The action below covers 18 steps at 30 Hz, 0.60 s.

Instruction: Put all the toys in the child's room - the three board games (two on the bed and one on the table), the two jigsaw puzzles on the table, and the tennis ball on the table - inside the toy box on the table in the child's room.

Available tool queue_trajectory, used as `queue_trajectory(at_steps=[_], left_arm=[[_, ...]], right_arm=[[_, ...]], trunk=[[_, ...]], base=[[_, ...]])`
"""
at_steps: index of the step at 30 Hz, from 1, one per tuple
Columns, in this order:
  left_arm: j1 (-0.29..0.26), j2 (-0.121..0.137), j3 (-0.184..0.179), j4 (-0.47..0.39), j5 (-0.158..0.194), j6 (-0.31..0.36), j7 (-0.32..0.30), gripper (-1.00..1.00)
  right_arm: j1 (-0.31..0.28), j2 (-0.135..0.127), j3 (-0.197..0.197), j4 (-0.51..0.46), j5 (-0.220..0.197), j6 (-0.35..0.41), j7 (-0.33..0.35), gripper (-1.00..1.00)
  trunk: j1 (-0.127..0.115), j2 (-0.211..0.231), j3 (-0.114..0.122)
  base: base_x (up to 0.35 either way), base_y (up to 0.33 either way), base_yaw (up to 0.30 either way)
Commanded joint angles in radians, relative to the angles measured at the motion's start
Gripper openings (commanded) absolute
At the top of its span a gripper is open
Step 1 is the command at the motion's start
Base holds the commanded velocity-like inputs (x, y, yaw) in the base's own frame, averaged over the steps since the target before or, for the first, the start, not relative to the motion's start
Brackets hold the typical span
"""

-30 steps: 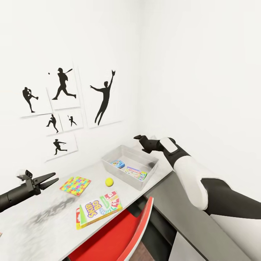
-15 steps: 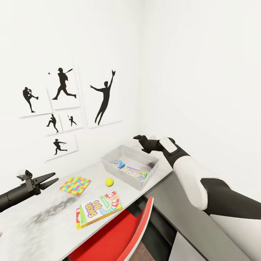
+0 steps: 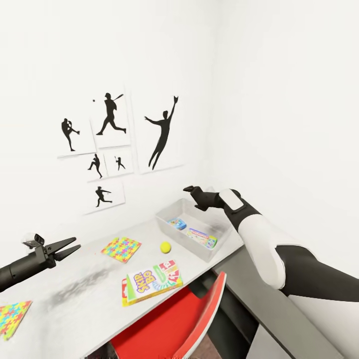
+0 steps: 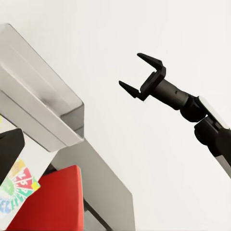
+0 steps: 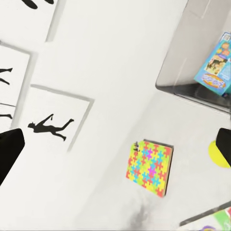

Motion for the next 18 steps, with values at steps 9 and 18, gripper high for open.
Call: queue_trajectory(at_steps=[9,18], left_arm=[[-0.001,0.0,0.0,0.0,-0.002,0.011,-0.003,1.0],[-0.001,0.0,-0.001,0.001,-0.003,0.011,-0.003,1.0]], right_arm=[[0.0,0.001,-0.008,-0.001,-0.003,0.005,-0.006,1.0],[0.0,0.001,-0.008,-0.001,-0.003,0.005,-0.006,1.0]], trunk=[[0.0,-0.002,-0.004],[0.0,-0.002,-0.004]], base=[[-0.039,0.063,0.272],[-0.003,0.005,0.28]])
